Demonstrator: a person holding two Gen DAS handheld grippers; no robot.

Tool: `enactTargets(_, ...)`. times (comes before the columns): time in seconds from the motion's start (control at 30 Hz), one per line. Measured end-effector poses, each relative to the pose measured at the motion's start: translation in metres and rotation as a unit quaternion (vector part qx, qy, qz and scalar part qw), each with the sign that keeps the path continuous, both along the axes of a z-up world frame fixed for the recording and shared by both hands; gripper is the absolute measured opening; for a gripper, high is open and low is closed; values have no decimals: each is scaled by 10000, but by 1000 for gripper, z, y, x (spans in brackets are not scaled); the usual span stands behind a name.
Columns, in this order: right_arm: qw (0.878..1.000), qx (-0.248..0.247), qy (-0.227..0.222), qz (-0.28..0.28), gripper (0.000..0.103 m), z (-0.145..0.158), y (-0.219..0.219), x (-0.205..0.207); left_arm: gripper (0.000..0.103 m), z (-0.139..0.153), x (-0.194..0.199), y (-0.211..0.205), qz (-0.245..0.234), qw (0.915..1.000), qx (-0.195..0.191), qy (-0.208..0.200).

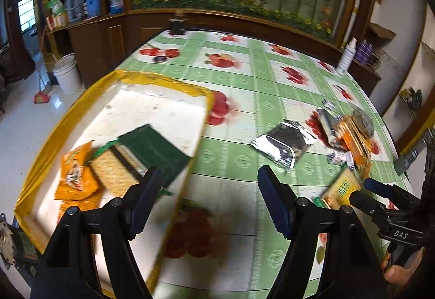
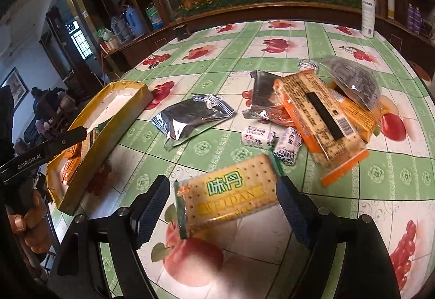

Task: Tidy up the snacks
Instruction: 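Grasp the silver foil bag with the left tool while the right tool grasps a large cracker pack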

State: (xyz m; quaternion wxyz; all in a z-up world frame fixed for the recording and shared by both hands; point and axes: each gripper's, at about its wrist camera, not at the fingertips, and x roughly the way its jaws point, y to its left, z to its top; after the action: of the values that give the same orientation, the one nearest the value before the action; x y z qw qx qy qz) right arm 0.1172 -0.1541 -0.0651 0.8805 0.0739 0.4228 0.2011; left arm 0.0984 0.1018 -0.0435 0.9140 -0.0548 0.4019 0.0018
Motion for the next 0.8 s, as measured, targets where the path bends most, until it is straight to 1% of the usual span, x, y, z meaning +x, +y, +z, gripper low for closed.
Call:
enactTargets(0.2,9999,-128,-26,81,82,-6,-2,-7,73,-2,6,-26,-317,9994,96,95)
enactTargets(0.47,9999,-80,-57,130,82,-5,-1,-9,73,-6,15,-40,-442,9987,135,196)
enactTargets(0.67,9996,-48,-97,-275,82,-1,-30,-11,73,-8,30,-54,-638,9976,176,224)
enactTargets(0.8,9980,73,-28,-631,83,-3,-54,-4,73,-10,47,-71,-855,9953,361,282)
